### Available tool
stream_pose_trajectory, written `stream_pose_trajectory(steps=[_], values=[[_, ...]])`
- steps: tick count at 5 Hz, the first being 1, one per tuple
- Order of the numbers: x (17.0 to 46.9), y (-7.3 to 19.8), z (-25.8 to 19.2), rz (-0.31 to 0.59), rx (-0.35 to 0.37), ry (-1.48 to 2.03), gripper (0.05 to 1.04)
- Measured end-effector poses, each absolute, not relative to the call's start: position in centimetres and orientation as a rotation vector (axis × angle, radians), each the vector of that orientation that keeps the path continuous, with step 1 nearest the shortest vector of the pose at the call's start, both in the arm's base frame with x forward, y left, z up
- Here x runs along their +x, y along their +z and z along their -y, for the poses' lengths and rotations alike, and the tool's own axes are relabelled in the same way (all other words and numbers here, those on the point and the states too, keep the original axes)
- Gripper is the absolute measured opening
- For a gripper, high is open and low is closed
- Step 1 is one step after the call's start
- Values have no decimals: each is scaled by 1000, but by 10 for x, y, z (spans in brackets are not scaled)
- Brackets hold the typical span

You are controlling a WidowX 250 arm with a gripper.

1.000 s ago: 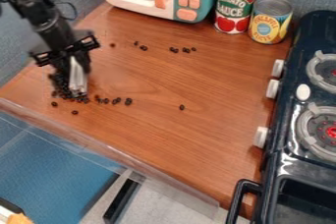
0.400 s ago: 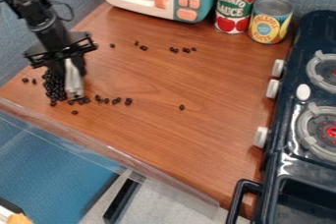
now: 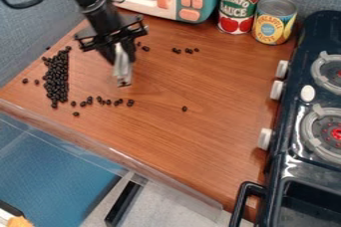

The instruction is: Sweep into pile

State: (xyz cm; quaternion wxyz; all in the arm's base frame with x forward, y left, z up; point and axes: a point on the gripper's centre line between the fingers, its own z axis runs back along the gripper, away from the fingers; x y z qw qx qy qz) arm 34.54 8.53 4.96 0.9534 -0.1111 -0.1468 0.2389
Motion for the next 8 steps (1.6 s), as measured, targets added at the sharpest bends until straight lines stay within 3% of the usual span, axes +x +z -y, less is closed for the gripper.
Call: stream_pose_trajectory(steps=[3, 5, 8], values=[[383, 53, 18, 264, -272, 289, 377], [407, 22, 20, 223, -238, 331, 377], [425, 18, -2, 241, -208, 382, 377]])
